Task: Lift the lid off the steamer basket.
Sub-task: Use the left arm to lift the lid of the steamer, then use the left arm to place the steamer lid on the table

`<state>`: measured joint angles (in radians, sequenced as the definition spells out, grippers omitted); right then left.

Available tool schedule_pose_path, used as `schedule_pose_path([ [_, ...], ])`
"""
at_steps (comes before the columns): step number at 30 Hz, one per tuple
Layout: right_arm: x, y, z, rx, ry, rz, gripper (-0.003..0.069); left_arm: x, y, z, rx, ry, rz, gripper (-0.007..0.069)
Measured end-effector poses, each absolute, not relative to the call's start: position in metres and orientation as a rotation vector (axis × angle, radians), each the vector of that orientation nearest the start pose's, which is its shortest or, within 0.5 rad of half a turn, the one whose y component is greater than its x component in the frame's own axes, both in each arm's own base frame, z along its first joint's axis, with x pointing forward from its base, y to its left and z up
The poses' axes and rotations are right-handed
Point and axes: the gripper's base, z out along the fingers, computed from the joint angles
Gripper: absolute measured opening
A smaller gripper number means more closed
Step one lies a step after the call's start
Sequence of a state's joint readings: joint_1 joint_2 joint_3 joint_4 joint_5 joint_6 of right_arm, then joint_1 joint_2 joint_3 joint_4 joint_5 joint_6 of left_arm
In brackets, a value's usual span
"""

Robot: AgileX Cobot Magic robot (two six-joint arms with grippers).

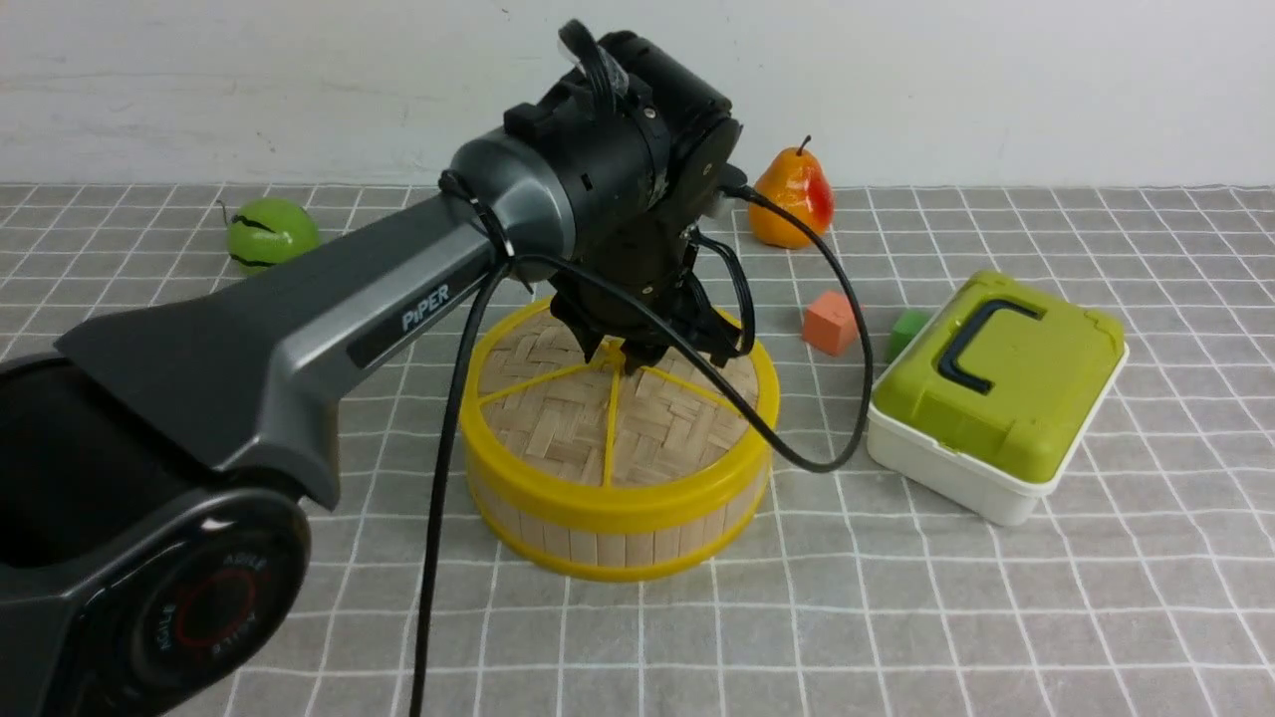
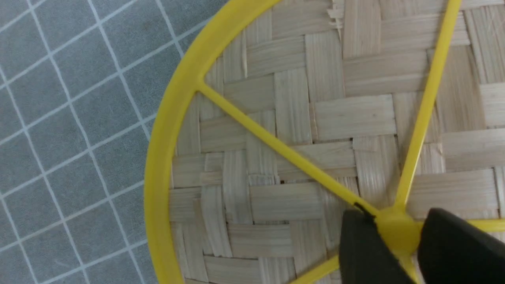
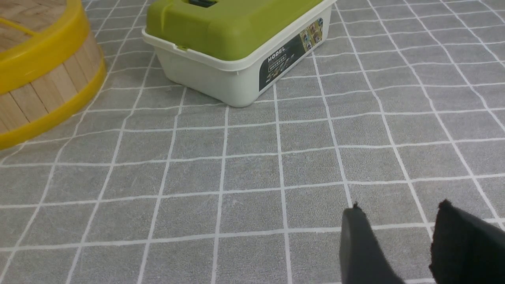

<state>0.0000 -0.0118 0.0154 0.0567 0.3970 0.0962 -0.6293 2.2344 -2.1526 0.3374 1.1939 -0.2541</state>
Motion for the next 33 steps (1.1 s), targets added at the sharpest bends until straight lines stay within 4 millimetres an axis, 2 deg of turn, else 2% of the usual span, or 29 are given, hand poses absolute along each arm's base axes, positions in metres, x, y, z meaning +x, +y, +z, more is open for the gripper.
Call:
schedule_pose_path([
  [3, 0.052, 0.002, 0.173, 0.125, 1.881, 0.122, 0.0241, 0.412, -0.265, 0.265, 0.575, 2.588, 0.184, 0.0099],
  [10, 0.052, 0.002, 0.173, 0.125, 1.881, 0.122, 0.0241, 0.41, -0.266, 0.27, 0.545, 2.589, 0.169, 0.0103],
  [13, 0.052, 0.002, 0.173, 0.125, 1.881, 0.122, 0.0241, 0.404, -0.26, 0.305, 0.498, 2.534, 0.116, 0.0103],
  [15, 0.052, 0.002, 0.173, 0.125, 1.881, 0.122, 0.0241, 0.396, -0.248, 0.347, 0.446, 2.454, 0.062, 0.0103],
  [16, 0.052, 0.002, 0.173, 0.125, 1.881, 0.122, 0.0241, 0.395, -0.247, 0.351, 0.442, 2.445, 0.056, 0.0103],
  [17, 0.052, 0.002, 0.173, 0.125, 1.881, 0.122, 0.0241, 0.388, -0.233, 0.383, 0.396, 2.383, 0.024, 0.0103],
  [19, 0.052, 0.002, 0.173, 0.125, 1.881, 0.122, 0.0241, 0.376, -0.201, 0.426, 0.311, 2.298, 0.005, 0.0103],
  [20, 0.052, 0.002, 0.173, 0.125, 1.881, 0.122, 0.0241, 0.372, -0.19, 0.439, 0.285, 2.273, 0.002, 0.0103],
  [21, 0.052, 0.002, 0.173, 0.125, 1.881, 0.122, 0.0241, 0.367, -0.171, 0.454, 0.234, 2.249, 0.012, 0.0103],
  [24, 0.052, 0.002, 0.173, 0.125, 1.881, 0.122, 0.0241, 0.364, -0.123, 0.475, 0.099, 2.227, 0.052, 0.0103],
  [25, 0.052, 0.002, 0.173, 0.125, 1.881, 0.122, 0.0241, 0.363, -0.123, 0.476, 0.099, 2.225, 0.05, 0.0103],
  [26, 0.052, 0.002, 0.173, 0.125, 1.881, 0.122, 0.0241, 0.365, -0.103, 0.475, 0.037, 2.242, 0.061, 0.0103],
  [28, 0.052, 0.002, 0.173, 0.125, 1.881, 0.122, 0.0241, 0.371, -0.074, 0.457, -0.05, 2.324, 0.07, 0.0103],
  [30, 0.052, 0.002, 0.173, 0.125, 1.881, 0.122, 0.0241, 0.376, -0.062, 0.439, -0.088, 2.384, 0.077, 0.0103],
  [31, 0.052, 0.002, 0.173, 0.125, 1.881, 0.122, 0.0241, 0.384, -0.053, 0.413, -0.127, 2.442, 0.07, 0.0103],
  [32, 0.052, 0.002, 0.173, 0.125, 1.881, 0.122, 0.0241, 0.387, -0.051, 0.405, -0.134, 2.444, 0.067, 0.0103],
  [33, 0.052, 0.002, 0.173, 0.125, 1.881, 0.122, 0.0241, 0.396, -0.044, 0.367, -0.165, 2.489, 0.07, 0.0103],
])
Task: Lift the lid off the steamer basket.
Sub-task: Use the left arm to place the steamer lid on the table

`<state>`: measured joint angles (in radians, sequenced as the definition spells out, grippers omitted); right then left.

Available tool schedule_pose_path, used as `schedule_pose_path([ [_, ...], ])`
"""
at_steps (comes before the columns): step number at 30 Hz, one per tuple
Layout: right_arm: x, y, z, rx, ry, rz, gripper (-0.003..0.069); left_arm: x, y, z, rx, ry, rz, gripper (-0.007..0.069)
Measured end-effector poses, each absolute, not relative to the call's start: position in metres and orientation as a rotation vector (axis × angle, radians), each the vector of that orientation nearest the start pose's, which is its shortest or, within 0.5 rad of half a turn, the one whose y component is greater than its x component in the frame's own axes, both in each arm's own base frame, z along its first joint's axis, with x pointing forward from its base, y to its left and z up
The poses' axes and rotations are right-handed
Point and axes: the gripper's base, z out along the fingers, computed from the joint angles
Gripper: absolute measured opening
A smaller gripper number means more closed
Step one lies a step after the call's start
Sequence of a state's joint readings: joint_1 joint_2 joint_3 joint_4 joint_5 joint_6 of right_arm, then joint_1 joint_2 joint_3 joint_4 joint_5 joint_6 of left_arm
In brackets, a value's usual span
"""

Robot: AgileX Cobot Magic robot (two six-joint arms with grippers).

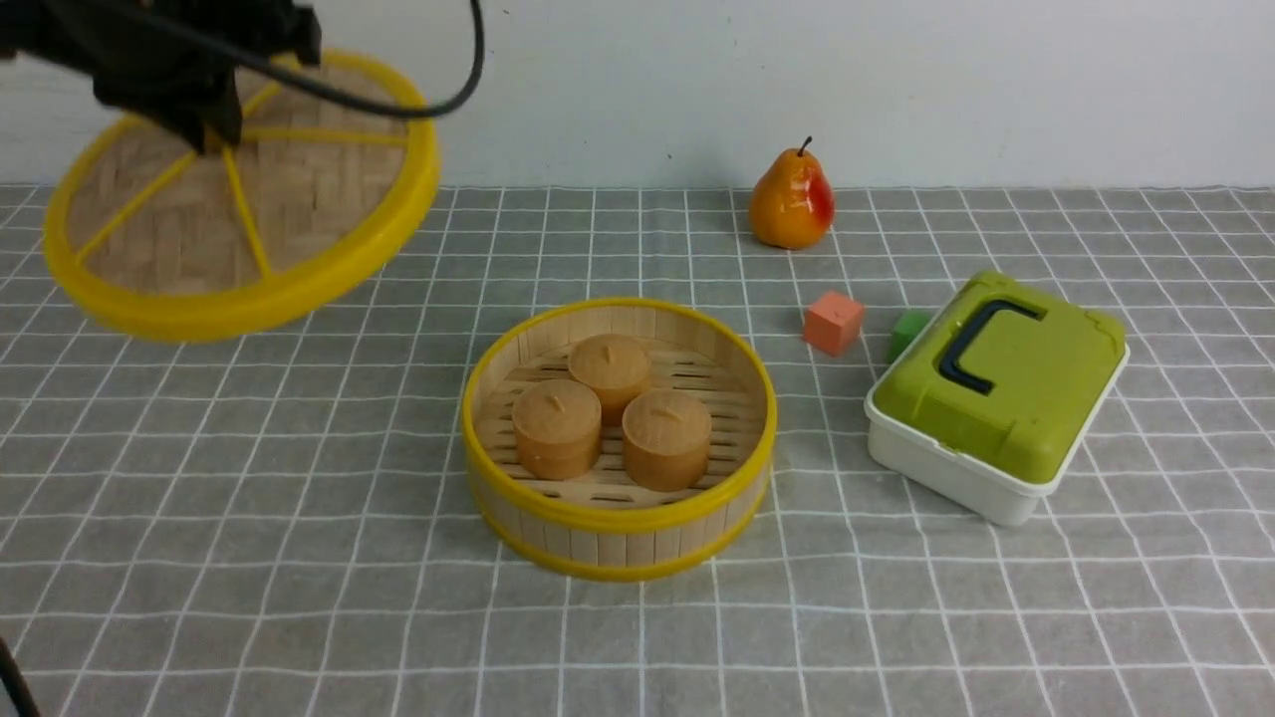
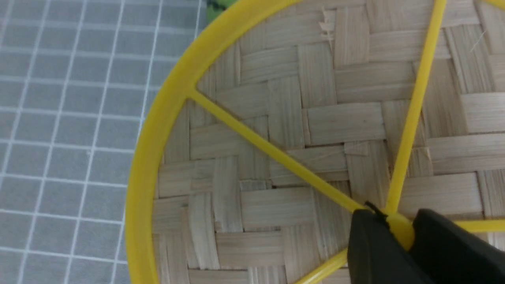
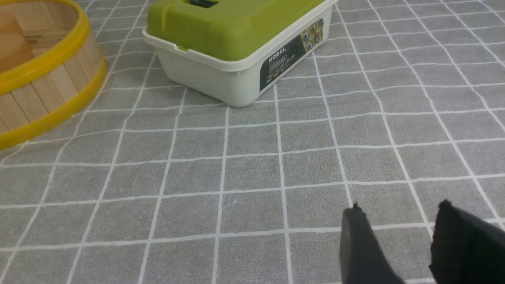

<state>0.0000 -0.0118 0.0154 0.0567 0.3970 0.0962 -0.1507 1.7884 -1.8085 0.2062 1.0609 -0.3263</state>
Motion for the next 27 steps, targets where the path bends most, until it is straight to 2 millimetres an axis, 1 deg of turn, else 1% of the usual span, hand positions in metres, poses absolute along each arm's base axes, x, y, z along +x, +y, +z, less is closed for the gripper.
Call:
schedule_pose_path([
  [1, 0.052, 0.002, 0.173, 0.125, 1.881, 0.122, 0.0241, 0.398, -0.042, 0.363, -0.168, 2.479, 0.066, 0.0103],
  [2, 0.052, 0.002, 0.173, 0.125, 1.881, 0.122, 0.0241, 0.403, -0.039, 0.333, -0.182, 2.496, 0.071, 0.0103],
  [4, 0.052, 0.002, 0.173, 0.125, 1.881, 0.122, 0.0241, 0.407, -0.035, 0.296, -0.201, 2.513, 0.088, 0.0103],
  [5, 0.052, 0.002, 0.173, 0.125, 1.881, 0.122, 0.0241, 0.409, -0.032, 0.275, -0.216, 2.522, 0.105, 0.0103],
  [6, 0.052, 0.002, 0.173, 0.125, 1.881, 0.122, 0.0241, 0.408, -0.032, 0.27, -0.222, 2.527, 0.112, 0.0103],
  [7, 0.052, 0.002, 0.173, 0.125, 1.881, 0.122, 0.0241, 0.412, -0.031, 0.252, -0.246, 2.531, 0.121, 0.0103],
  [8, 0.052, 0.002, 0.173, 0.125, 1.881, 0.122, 0.0241, 0.412, -0.031, 0.251, -0.242, 2.529, 0.124, 0.0103],
  [9, 0.052, 0.002, 0.173, 0.125, 1.881, 0.122, 0.0241, 0.416, -0.03, 0.236, -0.256, 2.539, 0.136, 0.0103],
  [10, 0.052, 0.002, 0.173, 0.125, 1.881, 0.122, 0.0241, 0.419, -0.03, 0.227, -0.261, 2.546, 0.146, 0.0103],
  [12, 0.052, 0.002, 0.173, 0.125, 1.881, 0.122, 0.0241, 0.425, -0.03, 0.212, -0.269, 2.563, 0.162, 0.0103],
  [13, 0.052, 0.002, 0.173, 0.125, 1.881, 0.122, 0.0241, 0.425, -0.03, 0.21, -0.27, 2.564, 0.163, 0.0103],
  [14, 0.052, 0.002, 0.173, 0.125, 1.881, 0.122, 0.0241, 0.428, -0.03, 0.197, -0.28, 2.584, 0.173, 0.0103],
  [17, 0.052, 0.002, 0.173, 0.125, 1.881, 0.122, 0.0241, 0.429, -0.03, 0.195, -0.287, 2.583, 0.179, 0.0104],
  [19, 0.052, 0.002, 0.173, 0.125, 1.881, 0.122, 0.0241, 0.43, -0.03, 0.196, -0.298, 2.575, 0.169, 0.015],
  [22, 0.052, 0.002, 0.173, 0.125, 1.881, 0.122, 0.0241, 0.428, -0.031, 0.204, -0.323, 2.562, 0.145, 0.0252],
  [23, 0.052, 0.002, 0.173, 0.125, 1.881, 0.122, 0.0241, 0.425, -0.031, 0.217, -0.334, 2.541, 0.131, 0.0299],
  [24, 0.052, 0.002, 0.173, 0.125, 1.881, 0.122, 0.0241, 0.423, -0.031, 0.224, -0.341, 2.528, 0.12, 0.0327],
  [25, 0.052, 0.002, 0.173, 0.125, 1.881, 0.122, 0.0241, 0.419, -0.03, 0.239, -0.341, 2.496, 0.107, 0.035],
  [27, 0.052, 0.002, 0.173, 0.125, 1.881, 0.122, 0.0241, 0.405, -0.029, 0.278, -0.34, 2.411, 0.073, 0.0384],
])
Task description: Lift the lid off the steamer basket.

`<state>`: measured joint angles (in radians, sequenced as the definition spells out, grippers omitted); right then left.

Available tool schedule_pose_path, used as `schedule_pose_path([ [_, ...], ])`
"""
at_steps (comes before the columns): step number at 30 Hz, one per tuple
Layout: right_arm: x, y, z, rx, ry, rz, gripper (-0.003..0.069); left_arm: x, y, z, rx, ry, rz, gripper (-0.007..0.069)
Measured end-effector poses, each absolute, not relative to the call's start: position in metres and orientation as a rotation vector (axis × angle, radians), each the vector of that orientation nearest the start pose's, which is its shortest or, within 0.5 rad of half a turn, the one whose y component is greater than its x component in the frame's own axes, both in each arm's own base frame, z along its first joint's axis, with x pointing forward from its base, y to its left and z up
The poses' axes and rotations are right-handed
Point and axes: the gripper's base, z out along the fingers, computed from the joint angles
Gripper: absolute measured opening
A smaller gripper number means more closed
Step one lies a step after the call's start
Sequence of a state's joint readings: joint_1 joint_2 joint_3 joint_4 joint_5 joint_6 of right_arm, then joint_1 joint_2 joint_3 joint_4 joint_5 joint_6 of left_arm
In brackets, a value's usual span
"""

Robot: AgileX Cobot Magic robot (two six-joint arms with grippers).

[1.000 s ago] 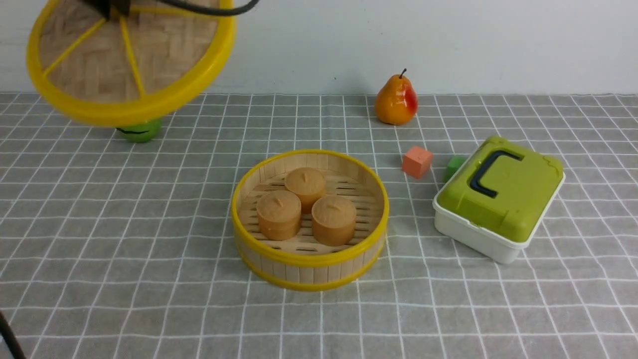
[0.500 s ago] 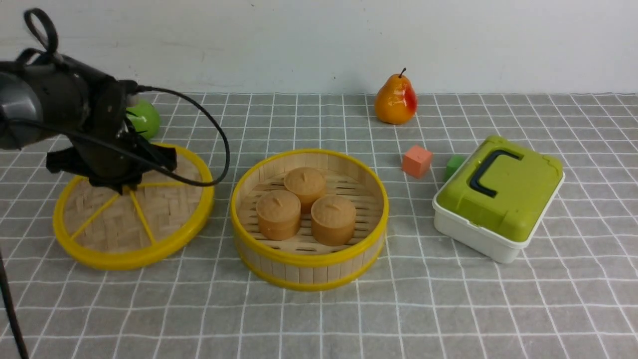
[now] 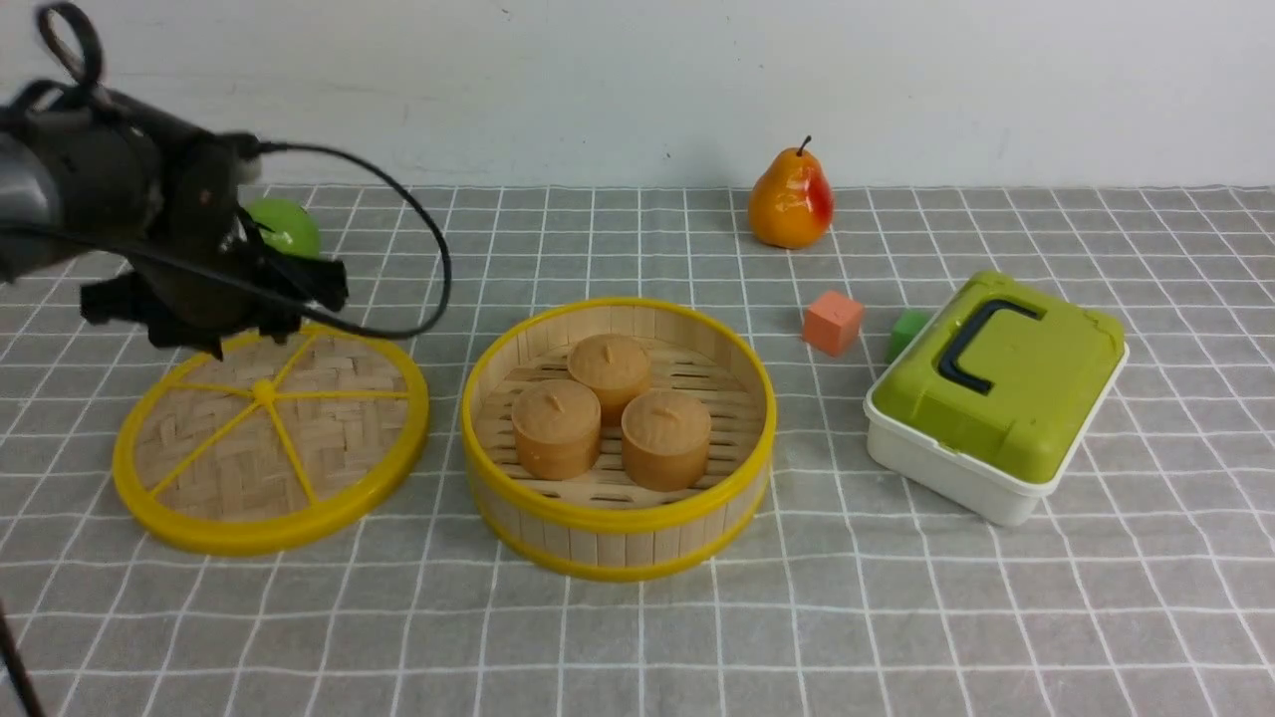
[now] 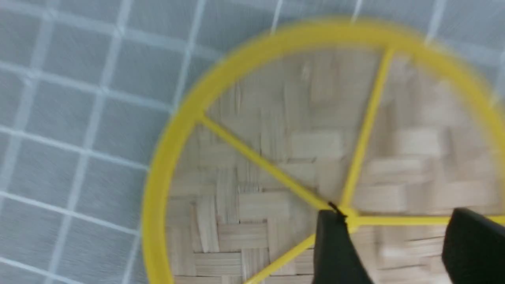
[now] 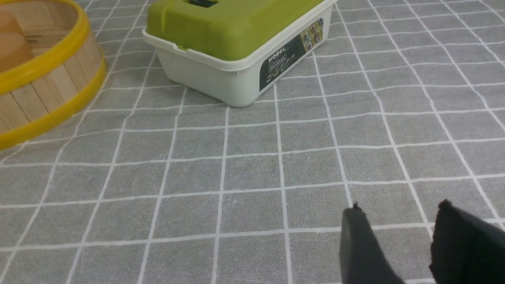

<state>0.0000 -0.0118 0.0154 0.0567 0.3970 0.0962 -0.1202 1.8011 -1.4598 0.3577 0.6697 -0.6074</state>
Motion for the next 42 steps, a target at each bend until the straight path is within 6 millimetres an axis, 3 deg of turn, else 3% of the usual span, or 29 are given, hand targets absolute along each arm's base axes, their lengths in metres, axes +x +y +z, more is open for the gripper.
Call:
schedule_pose_path([
  [1, 0.052, 0.002, 0.173, 0.125, 1.881, 0.122, 0.0241, 0.396, -0.028, 0.301, -0.339, 2.362, 0.05, 0.0389],
  [2, 0.052, 0.002, 0.173, 0.125, 1.881, 0.122, 0.0241, 0.391, -0.028, 0.31, -0.338, 2.341, 0.039, 0.0389],
  [3, 0.052, 0.002, 0.173, 0.125, 1.881, 0.122, 0.0241, 0.369, -0.027, 0.349, -0.334, 2.251, -0.007, 0.0382],
  [4, 0.052, 0.002, 0.173, 0.125, 1.881, 0.122, 0.0241, 0.353, -0.026, 0.372, -0.328, 2.192, -0.041, 0.0368],
  [5, 0.052, 0.002, 0.173, 0.125, 1.881, 0.122, 0.0241, 0.334, -0.025, 0.394, -0.318, 2.128, -0.077, 0.0347],
  [6, 0.052, 0.002, 0.173, 0.125, 1.881, 0.122, 0.0241, 0.33, -0.025, 0.399, -0.319, 2.112, -0.087, 0.0341],
  [7, 0.052, 0.002, 0.173, 0.125, 1.881, 0.122, 0.0241, 0.3, -0.024, 0.425, -0.288, 2.018, -0.139, 0.0288],
  [9, 0.052, 0.002, 0.173, 0.125, 1.881, 0.122, 0.0241, 0.254, -0.022, 0.451, -0.239, 1.903, -0.193, 0.0204],
  [10, 0.052, 0.002, 0.173, 0.125, 1.881, 0.122, 0.0241, 0.232, -0.021, 0.458, -0.215, 1.862, -0.212, 0.0158],
  [11, 0.052, 0.002, 0.173, 0.125, 1.881, 0.122, 0.0241, 0.223, -0.02, 0.46, -0.203, 1.85, -0.211, 0.0149],
  [12, 0.052, 0.002, 0.173, 0.125, 1.881, 0.122, 0.0241, 0.193, -0.019, 0.461, -0.173, 1.817, -0.234, 0.0083],
  [14, 0.052, 0.002, 0.173, 0.125, 1.881, 0.122, 0.0241, 0.157, -0.017, 0.451, -0.132, 1.794, -0.249, -0.0001],
  [17, 0.052, 0.002, 0.173, 0.125, 1.881, 0.122, 0.0241, 0.118, -0.016, 0.421, -0.094, 1.777, -0.276, -0.0013],
  [21, 0.052, 0.002, 0.173, 0.125, 1.881, 0.122, 0.0241, 0.095, -0.015, 0.382, -0.09, 1.799, -0.304, -0.0013],
  [22, 0.052, 0.002, 0.173, 0.125, 1.881, 0.122, 0.0241, 0.084, -0.015, 0.36, -0.098, 1.818, -0.322, -0.0013],
  [25, 0.052, 0.002, 0.173, 0.125, 1.881, 0.122, 0.0241, 0.069, -0.014, 0.318, -0.109, 1.857, -0.339, -0.0013],
  [30, 0.052, 0.002, 0.173, 0.125, 1.881, 0.122, 0.0241, 0.054, -0.013, 0.264, -0.115, 1.893, -0.342, -0.0013],
  [31, 0.052, 0.002, 0.173, 0.125, 1.881, 0.122, 0.0241, 0.053, -0.012, 0.262, -0.116, 1.895, -0.342, -0.0013],
  [35, 0.052, 0.002, 0.173, 0.125, 1.881, 0.122, 0.0241, 0.051, -0.012, 0.224, -0.123, 1.956, -0.336, -0.0013],
  [42, 0.052, 0.002, 0.173, 0.125, 1.881, 0.122, 0.0241, 0.054, -0.009, 0.216, -0.09, 1.908, -0.26, -0.0013],
])
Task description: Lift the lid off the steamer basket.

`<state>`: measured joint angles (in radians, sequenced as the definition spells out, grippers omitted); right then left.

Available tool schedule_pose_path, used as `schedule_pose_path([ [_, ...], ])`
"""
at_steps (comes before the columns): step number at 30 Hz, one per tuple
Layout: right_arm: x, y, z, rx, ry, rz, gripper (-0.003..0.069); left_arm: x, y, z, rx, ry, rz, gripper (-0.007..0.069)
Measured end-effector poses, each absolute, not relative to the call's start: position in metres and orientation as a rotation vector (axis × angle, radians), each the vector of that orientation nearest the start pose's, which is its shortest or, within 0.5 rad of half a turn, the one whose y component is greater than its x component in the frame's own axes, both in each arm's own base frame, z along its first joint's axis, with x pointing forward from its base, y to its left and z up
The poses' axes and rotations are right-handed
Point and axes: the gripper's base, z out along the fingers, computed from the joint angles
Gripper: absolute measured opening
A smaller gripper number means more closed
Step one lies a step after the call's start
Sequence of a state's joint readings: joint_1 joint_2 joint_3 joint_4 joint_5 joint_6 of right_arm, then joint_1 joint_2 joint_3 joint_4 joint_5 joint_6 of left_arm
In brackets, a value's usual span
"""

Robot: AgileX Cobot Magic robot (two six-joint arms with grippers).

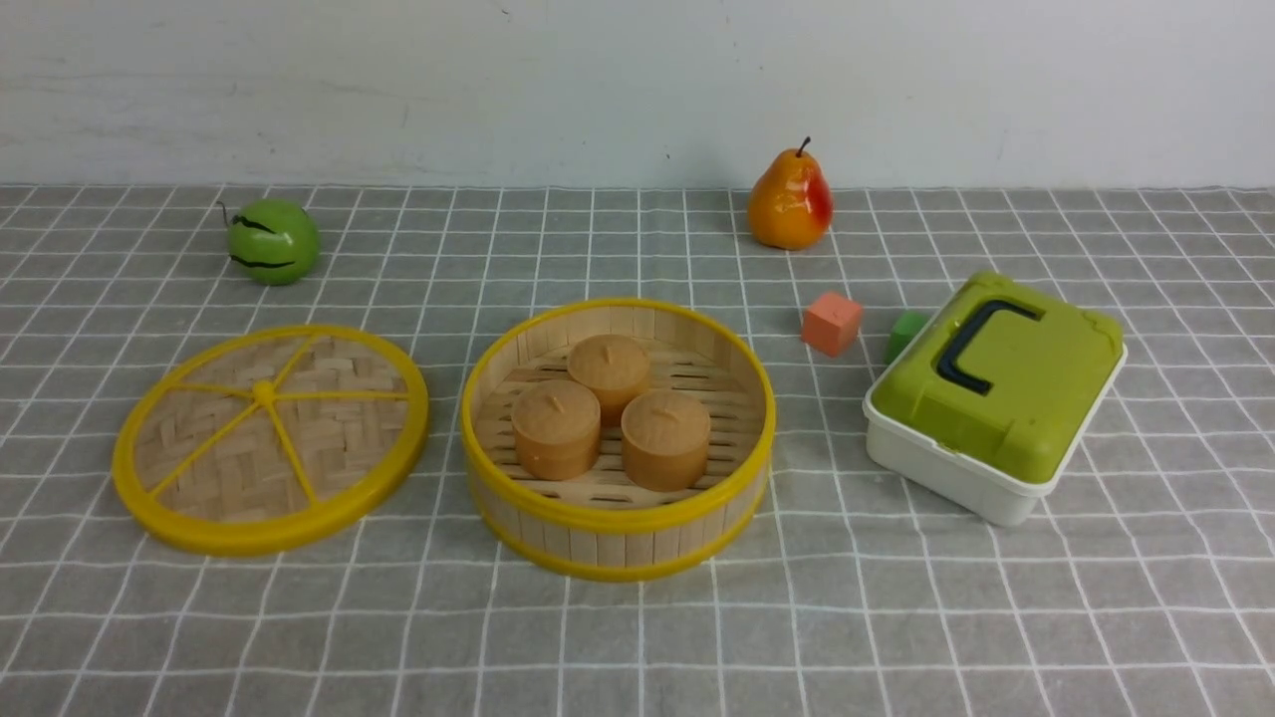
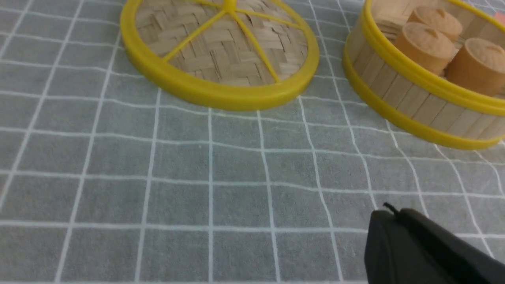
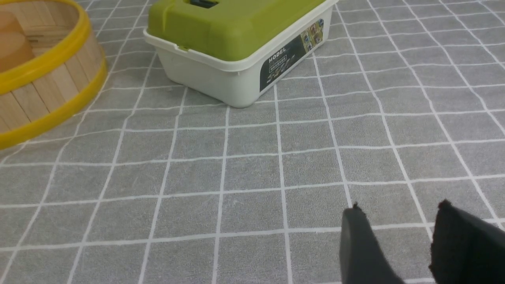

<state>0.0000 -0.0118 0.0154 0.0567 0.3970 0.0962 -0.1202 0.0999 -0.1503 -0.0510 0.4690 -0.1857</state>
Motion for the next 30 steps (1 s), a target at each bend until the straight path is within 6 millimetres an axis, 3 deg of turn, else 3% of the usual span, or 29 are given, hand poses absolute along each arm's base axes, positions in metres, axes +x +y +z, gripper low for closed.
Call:
schedule_pose_path([
  [6, 0.052, 0.002, 0.173, 0.125, 1.881, 0.122, 0.0241, 0.053, -0.005, 0.196, -0.128, 1.788, -0.245, -0.0013],
  [11, 0.052, 0.002, 0.173, 0.125, 1.881, 0.122, 0.0241, 0.052, -0.005, 0.171, -0.151, 1.879, -0.234, -0.0013],
  [30, 0.052, 0.002, 0.173, 0.125, 1.881, 0.122, 0.0241, 0.052, -0.004, 0.168, -0.131, 1.905, -0.21, -0.0012],
])
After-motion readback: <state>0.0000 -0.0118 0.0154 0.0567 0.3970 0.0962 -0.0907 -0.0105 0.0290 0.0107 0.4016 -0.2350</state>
